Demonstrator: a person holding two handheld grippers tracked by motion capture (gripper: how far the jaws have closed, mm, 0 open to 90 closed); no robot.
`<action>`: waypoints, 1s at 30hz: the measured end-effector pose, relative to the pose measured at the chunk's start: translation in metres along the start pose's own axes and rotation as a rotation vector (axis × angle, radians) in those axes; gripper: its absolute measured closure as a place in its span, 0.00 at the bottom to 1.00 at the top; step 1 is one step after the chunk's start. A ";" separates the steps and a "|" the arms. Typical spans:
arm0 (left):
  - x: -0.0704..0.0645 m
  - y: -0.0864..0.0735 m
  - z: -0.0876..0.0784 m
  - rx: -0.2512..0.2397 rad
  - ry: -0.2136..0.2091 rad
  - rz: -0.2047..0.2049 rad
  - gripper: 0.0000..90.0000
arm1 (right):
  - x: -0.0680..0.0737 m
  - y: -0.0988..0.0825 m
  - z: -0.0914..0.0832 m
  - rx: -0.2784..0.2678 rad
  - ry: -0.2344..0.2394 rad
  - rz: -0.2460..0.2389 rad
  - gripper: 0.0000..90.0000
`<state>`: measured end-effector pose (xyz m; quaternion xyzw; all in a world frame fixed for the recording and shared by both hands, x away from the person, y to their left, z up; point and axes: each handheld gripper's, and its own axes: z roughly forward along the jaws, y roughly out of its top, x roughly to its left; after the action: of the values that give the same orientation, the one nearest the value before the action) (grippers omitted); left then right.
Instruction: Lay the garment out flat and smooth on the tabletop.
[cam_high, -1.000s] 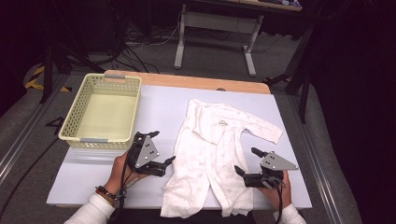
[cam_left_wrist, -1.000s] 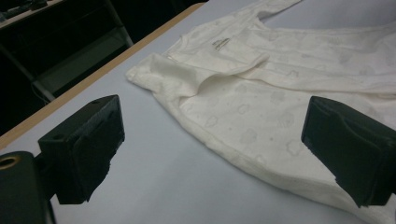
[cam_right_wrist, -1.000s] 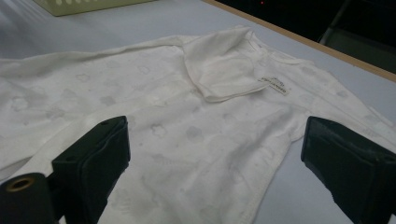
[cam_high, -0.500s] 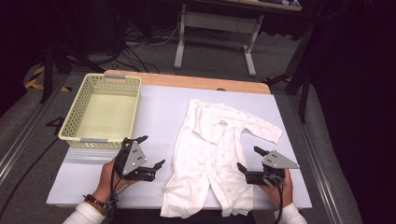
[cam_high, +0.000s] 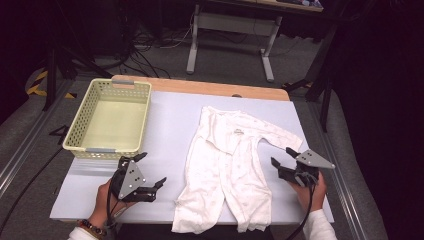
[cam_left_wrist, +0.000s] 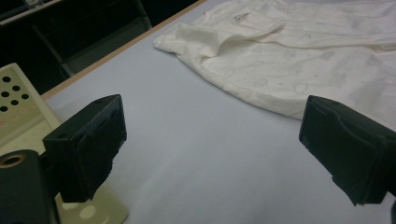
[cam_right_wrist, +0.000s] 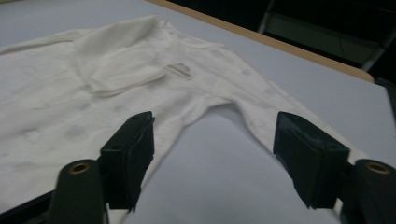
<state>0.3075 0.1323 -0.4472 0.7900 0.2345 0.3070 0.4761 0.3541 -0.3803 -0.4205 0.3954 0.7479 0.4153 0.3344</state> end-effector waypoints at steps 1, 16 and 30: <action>-0.001 -0.001 0.000 0.003 -0.005 -0.004 0.09 | -0.009 0.000 0.002 0.010 -0.033 0.010 0.40; -0.005 0.000 0.007 0.025 -0.028 0.016 0.11 | -0.097 -0.015 0.050 0.216 -0.214 0.246 0.68; -0.008 0.001 0.012 0.038 -0.047 0.027 0.10 | -0.102 -0.016 0.066 0.343 -0.251 0.341 0.76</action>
<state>0.3099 0.1192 -0.4525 0.8091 0.2184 0.2901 0.4621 0.4509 -0.4514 -0.4454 0.6147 0.6828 0.2806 0.2779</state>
